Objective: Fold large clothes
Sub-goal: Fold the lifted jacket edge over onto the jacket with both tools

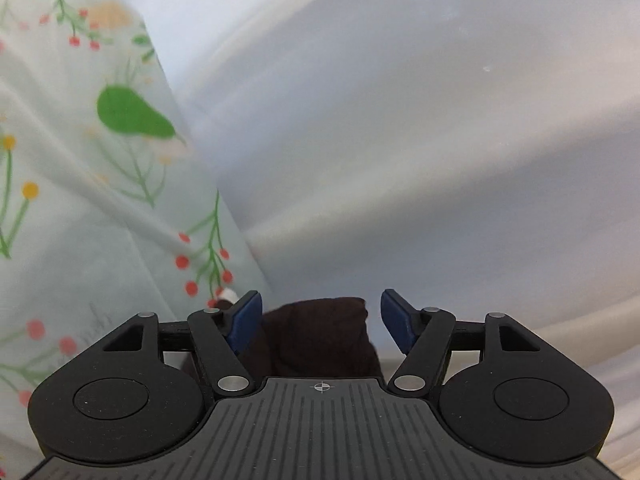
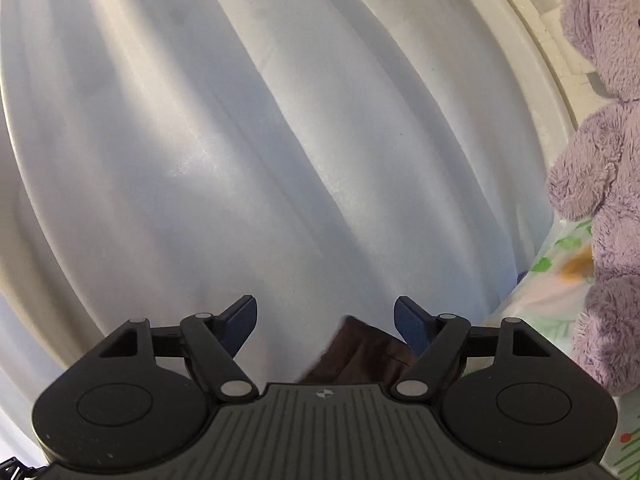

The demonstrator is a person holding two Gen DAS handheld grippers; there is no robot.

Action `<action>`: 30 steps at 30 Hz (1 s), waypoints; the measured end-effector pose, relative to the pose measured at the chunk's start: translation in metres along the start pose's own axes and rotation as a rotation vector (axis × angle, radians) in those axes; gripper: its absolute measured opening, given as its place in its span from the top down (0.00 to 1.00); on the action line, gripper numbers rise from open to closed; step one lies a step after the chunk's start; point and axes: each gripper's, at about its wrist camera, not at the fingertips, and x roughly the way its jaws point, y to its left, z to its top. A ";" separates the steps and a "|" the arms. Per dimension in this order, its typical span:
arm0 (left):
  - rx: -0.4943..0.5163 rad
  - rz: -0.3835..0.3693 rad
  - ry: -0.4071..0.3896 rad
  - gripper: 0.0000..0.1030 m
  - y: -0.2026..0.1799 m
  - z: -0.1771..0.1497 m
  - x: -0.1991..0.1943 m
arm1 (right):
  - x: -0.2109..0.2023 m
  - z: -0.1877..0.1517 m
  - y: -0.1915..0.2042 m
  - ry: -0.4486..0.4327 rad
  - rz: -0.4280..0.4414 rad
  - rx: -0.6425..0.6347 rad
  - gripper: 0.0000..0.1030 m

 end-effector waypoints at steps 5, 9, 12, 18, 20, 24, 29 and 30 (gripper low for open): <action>0.402 -0.007 0.021 0.30 -0.071 -0.068 0.007 | 0.023 -0.052 0.064 0.191 0.065 -0.136 0.79; 0.632 -0.064 0.078 0.29 -0.121 -0.154 0.040 | 0.058 -0.127 0.140 0.398 0.183 -0.266 0.91; 0.729 -0.027 0.028 0.29 -0.138 -0.195 0.067 | 0.079 -0.169 0.166 0.478 0.212 -0.266 0.92; 0.906 0.239 -0.130 0.31 -0.114 -0.221 0.121 | 0.102 -0.211 0.139 0.491 0.223 -0.264 1.00; 0.895 0.310 -0.113 0.39 -0.100 -0.211 0.133 | 0.105 -0.206 0.132 0.510 0.264 -0.261 1.00; 0.828 0.290 -0.088 0.51 -0.084 -0.183 0.130 | 0.099 -0.193 0.126 0.471 0.292 -0.414 1.00; 0.797 0.224 -0.044 0.76 -0.066 -0.149 0.126 | 0.100 -0.130 0.034 0.402 0.075 -0.287 1.00; 0.784 0.226 -0.042 0.81 -0.062 -0.141 0.126 | 0.096 -0.119 0.020 0.370 0.036 -0.270 1.00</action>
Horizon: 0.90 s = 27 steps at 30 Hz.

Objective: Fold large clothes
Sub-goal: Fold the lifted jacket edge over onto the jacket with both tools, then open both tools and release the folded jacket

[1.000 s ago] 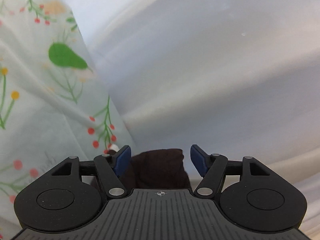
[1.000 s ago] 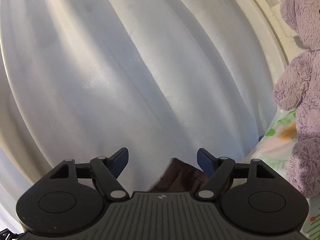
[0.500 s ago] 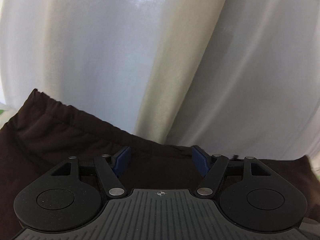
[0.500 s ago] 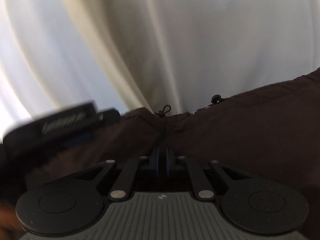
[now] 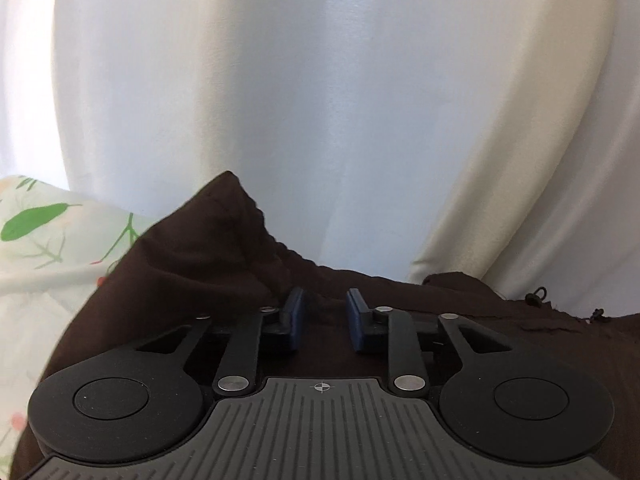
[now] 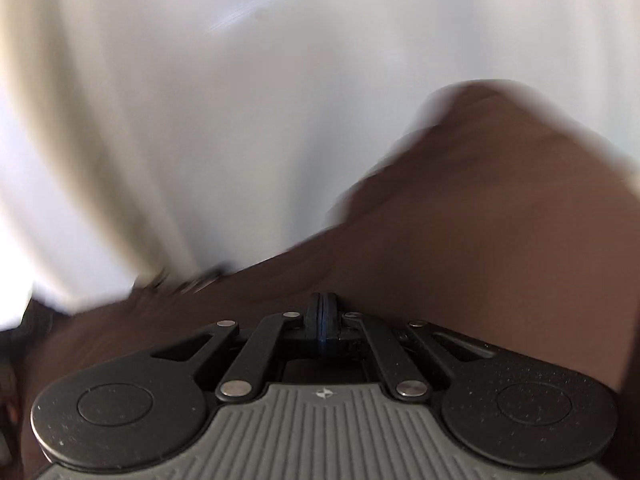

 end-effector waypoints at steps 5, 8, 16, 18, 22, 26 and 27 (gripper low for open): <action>-0.081 -0.041 0.012 0.89 0.021 0.005 0.003 | -0.017 0.005 -0.042 -0.064 -0.061 0.140 1.00; -0.093 -0.050 0.014 0.89 0.022 0.003 0.008 | -0.009 0.003 -0.045 -0.066 -0.058 0.161 1.00; -0.232 -0.139 0.023 0.92 0.053 -0.001 0.002 | 0.000 -0.006 -0.074 -0.072 0.040 0.294 1.00; -0.228 -0.139 0.021 0.91 0.059 0.000 -0.005 | -0.004 -0.006 -0.070 -0.081 0.021 0.275 1.00; -0.202 -0.160 0.030 0.80 0.055 0.004 -0.019 | -0.014 -0.005 -0.057 -0.106 -0.021 0.237 0.97; -0.121 -0.167 -0.004 0.24 0.039 0.005 -0.060 | -0.024 0.002 -0.033 -0.082 -0.113 0.194 0.92; -0.087 -0.175 -0.034 0.20 0.030 0.005 -0.073 | -0.029 0.003 -0.020 -0.082 -0.089 0.156 0.92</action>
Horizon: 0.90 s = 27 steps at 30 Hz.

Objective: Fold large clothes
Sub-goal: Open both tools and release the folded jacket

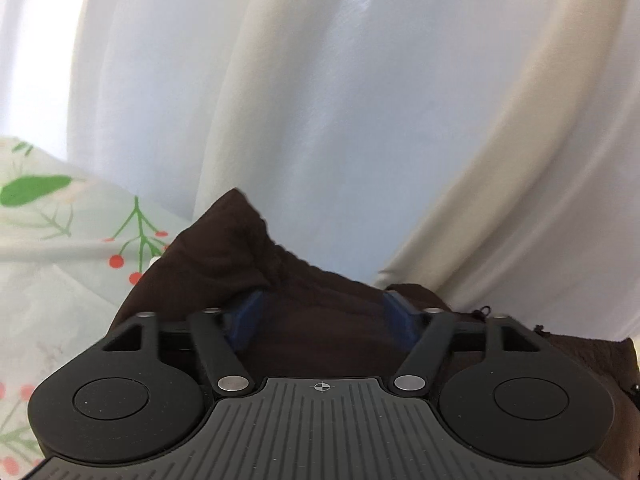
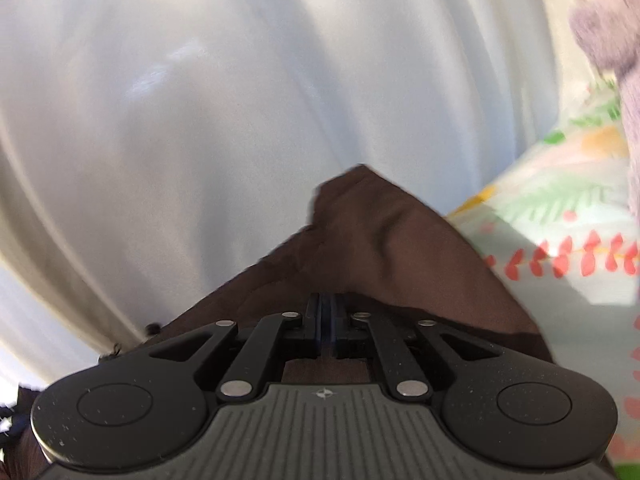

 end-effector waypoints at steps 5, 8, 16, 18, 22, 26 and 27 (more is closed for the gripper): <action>0.033 -0.175 -0.081 0.15 -0.064 -0.001 -0.026 | -0.001 -0.019 0.091 0.054 0.317 -0.060 0.92; 0.085 -0.123 -0.092 0.11 -0.100 -0.009 -0.009 | 0.023 -0.046 0.142 0.165 0.449 -0.056 0.91; 0.155 0.219 -0.018 0.16 -0.060 -0.028 0.033 | 0.065 -0.055 0.115 0.210 0.463 -0.094 1.00; 0.178 0.280 -0.045 0.19 -0.037 -0.014 0.028 | 0.060 -0.039 0.090 0.169 0.369 -0.152 1.00; 0.078 0.228 -0.058 0.21 0.011 -0.003 0.012 | 0.042 0.002 -0.006 0.053 0.146 0.010 1.00; -0.048 0.141 -0.058 0.17 0.032 -0.006 0.019 | 0.026 0.000 -0.061 -0.037 0.119 0.238 1.00; -0.064 0.144 -0.049 0.17 0.034 -0.004 0.022 | 0.029 -0.001 -0.064 -0.035 0.123 0.265 1.00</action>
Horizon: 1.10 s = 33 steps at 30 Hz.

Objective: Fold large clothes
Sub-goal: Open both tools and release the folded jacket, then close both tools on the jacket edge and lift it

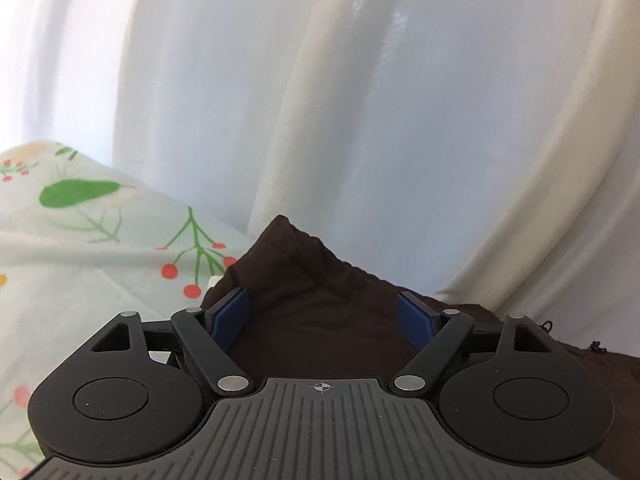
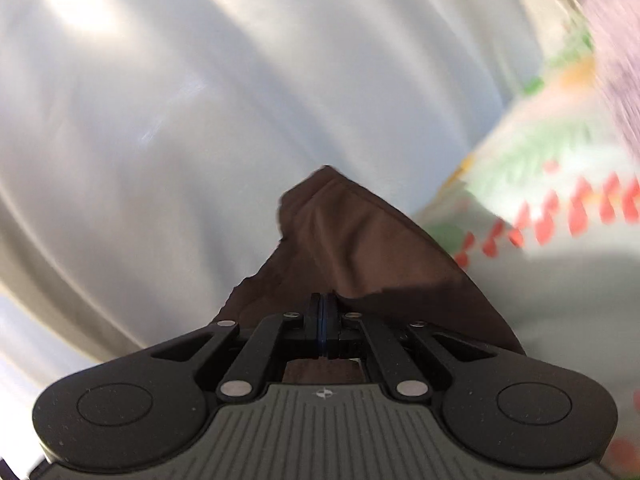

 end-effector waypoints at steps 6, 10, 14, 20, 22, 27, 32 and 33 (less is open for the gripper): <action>0.072 0.005 0.049 0.13 -0.009 0.001 -0.022 | -0.008 -0.001 0.011 0.014 -0.052 -0.014 0.96; 0.099 -0.064 0.066 0.09 0.015 -0.010 -0.081 | -0.069 -0.007 0.004 0.014 -0.074 -0.156 0.50; 0.059 -0.044 0.114 0.07 0.050 -0.035 -0.137 | -0.146 -0.018 -0.029 0.064 -0.142 -0.143 0.36; -0.147 -0.144 0.190 0.13 0.087 -0.053 -0.154 | -0.172 -0.026 -0.061 0.155 -0.063 0.013 0.41; -0.201 -0.185 0.205 0.17 0.089 -0.055 -0.152 | -0.166 -0.029 -0.057 0.178 -0.021 0.032 0.43; -0.256 -0.202 0.273 0.40 0.088 -0.060 -0.146 | -0.151 -0.036 -0.043 0.223 -0.017 -0.072 0.56; -0.188 -0.213 0.288 0.53 0.084 -0.058 -0.149 | -0.147 -0.031 -0.040 0.259 0.003 -0.095 0.64; -0.178 -0.217 0.290 0.53 0.083 -0.057 -0.149 | -0.146 -0.030 -0.041 0.267 0.006 -0.091 0.63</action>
